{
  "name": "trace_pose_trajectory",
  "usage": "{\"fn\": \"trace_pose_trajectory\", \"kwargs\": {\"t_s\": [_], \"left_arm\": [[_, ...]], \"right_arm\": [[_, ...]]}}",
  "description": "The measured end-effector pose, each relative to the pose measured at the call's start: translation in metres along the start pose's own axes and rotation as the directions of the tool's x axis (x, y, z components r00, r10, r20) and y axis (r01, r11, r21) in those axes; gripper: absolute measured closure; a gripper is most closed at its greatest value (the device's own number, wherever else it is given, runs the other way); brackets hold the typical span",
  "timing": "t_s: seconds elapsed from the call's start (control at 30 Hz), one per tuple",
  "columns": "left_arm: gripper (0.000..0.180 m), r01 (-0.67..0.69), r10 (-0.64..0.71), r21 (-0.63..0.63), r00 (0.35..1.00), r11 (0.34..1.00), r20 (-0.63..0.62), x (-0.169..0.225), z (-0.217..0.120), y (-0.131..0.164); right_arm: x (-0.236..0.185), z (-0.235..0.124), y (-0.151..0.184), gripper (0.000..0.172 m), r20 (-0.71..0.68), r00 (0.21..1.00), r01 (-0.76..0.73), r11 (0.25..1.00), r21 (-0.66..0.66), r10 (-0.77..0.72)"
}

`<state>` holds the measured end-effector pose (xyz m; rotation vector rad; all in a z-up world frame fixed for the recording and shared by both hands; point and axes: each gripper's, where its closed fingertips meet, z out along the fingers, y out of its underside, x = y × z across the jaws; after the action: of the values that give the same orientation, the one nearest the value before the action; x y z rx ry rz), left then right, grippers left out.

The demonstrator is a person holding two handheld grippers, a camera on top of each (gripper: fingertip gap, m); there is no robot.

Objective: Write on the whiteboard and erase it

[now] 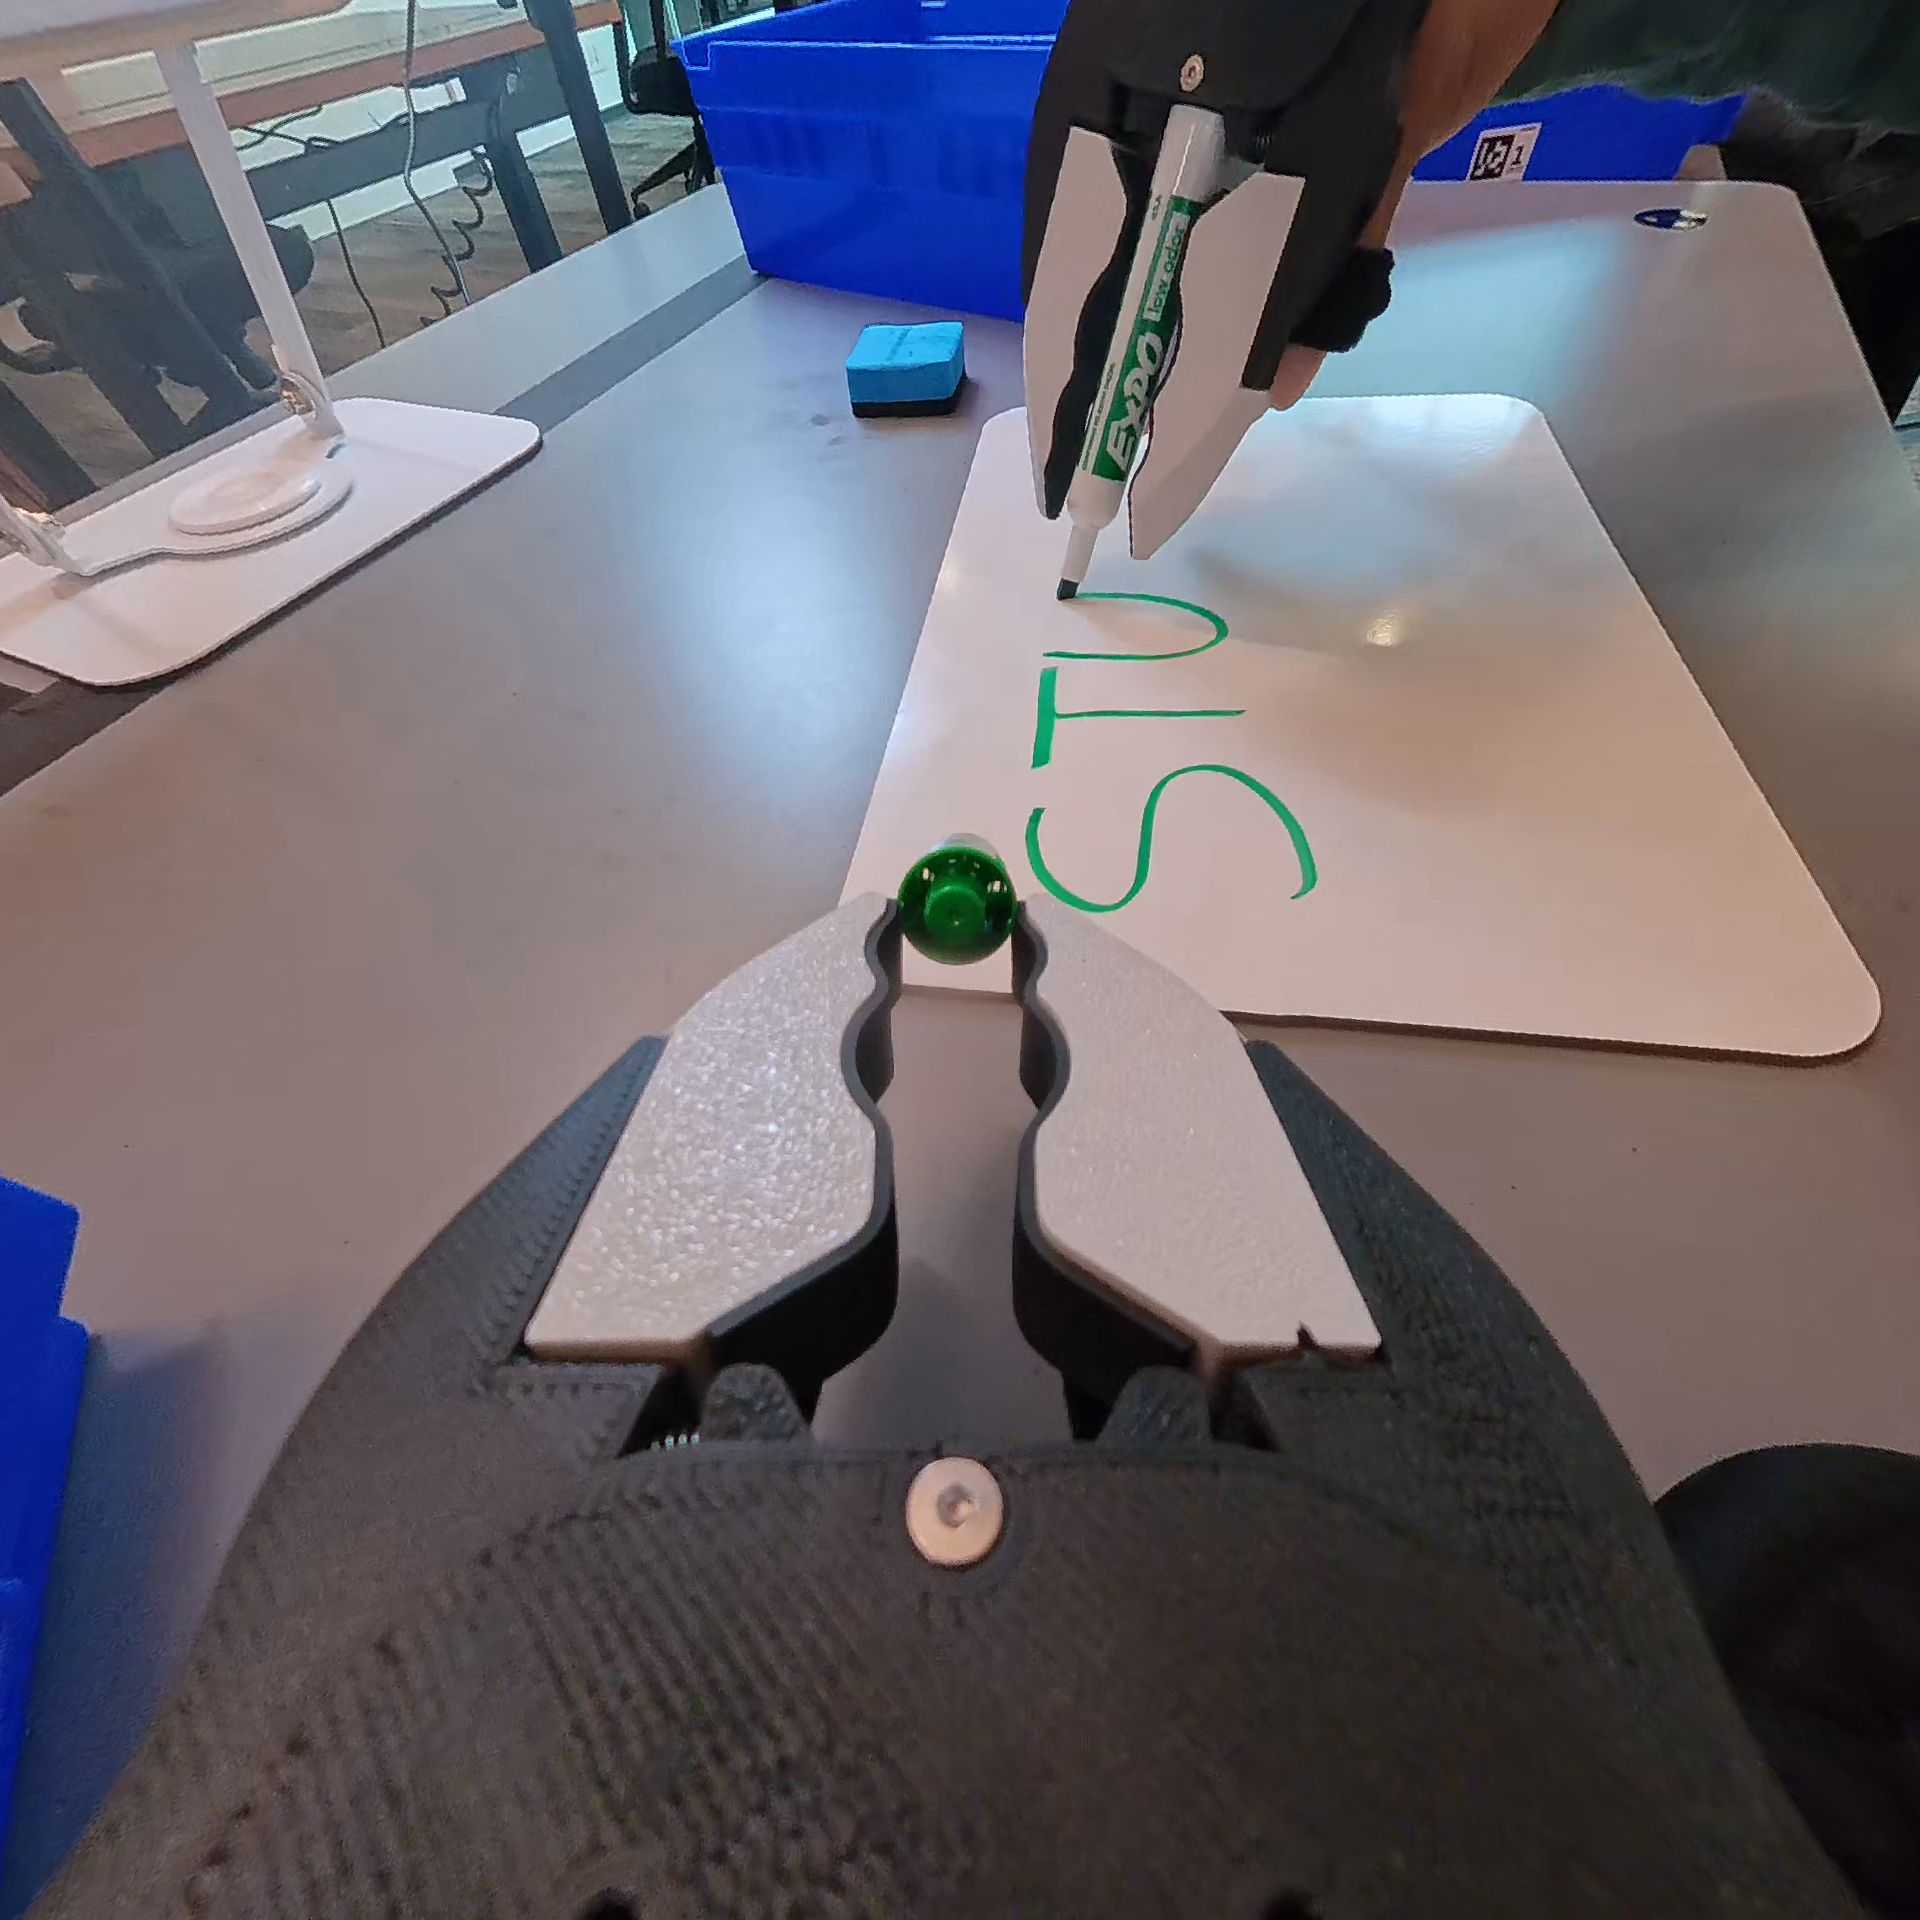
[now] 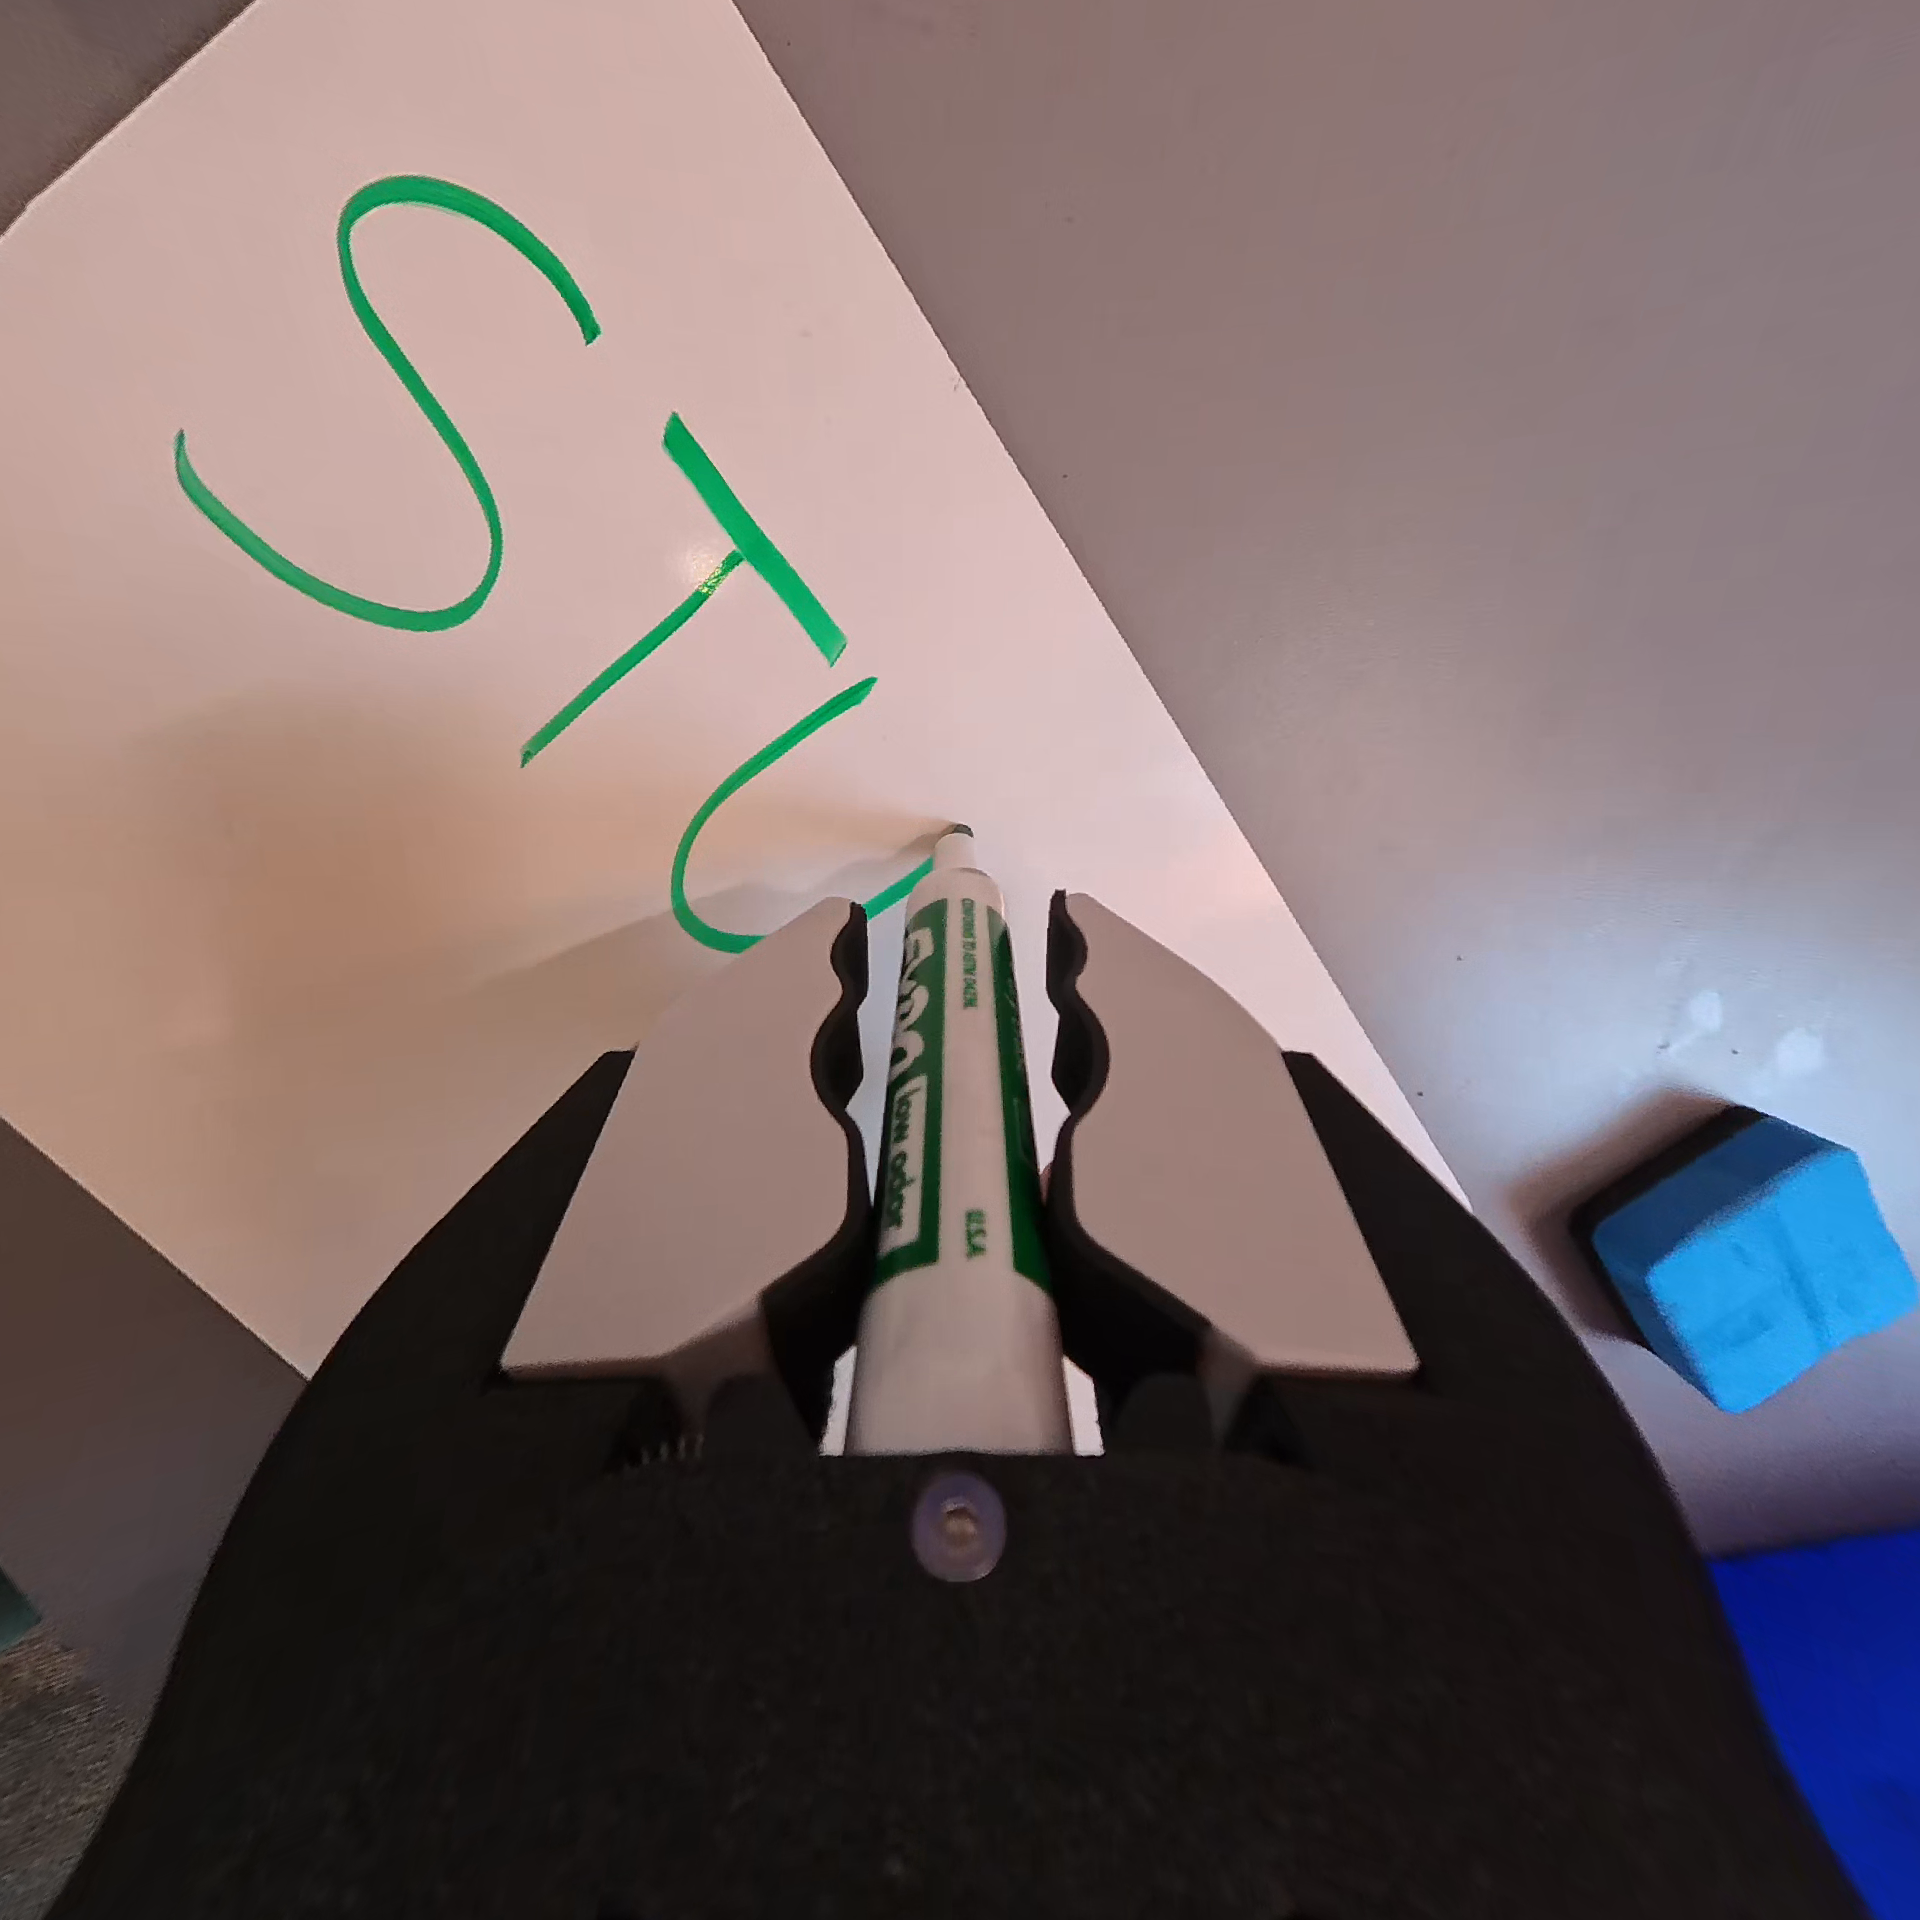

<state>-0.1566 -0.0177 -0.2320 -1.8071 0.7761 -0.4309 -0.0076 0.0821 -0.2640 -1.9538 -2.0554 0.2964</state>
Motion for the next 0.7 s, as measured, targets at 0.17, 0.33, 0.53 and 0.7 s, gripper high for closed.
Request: {"fn": "trace_pose_trajectory", "kwargs": {"t_s": [0.17,0.33,0.53,0.7], "left_arm": [[0.160,-0.002,0.002,-0.001,1.000,1.000,0.000,0.001,0.000,0.000],[0.161,0.001,-0.001,0.000,1.000,1.000,0.001,0.001,0.000,0.000],[0.160,0.002,-0.002,0.000,1.000,1.000,0.000,0.001,0.000,0.000],[0.160,0.003,-0.003,-0.001,1.000,1.000,0.002,0.001,0.000,0.000]], "right_arm": [[0.000,0.000,0.000,0.137,-0.006,1.000,-0.005,1.000,0.008,0.005],[-0.001,0.000,0.003,0.137,-0.010,1.000,-0.003,1.000,-0.003,0.003],[-0.014,-0.005,0.014,0.137,0.006,1.000,0.002,1.000,-0.019,-0.002],[-0.031,-0.012,0.028,0.137,0.029,1.000,0.012,0.999,-0.044,-0.011]]}}
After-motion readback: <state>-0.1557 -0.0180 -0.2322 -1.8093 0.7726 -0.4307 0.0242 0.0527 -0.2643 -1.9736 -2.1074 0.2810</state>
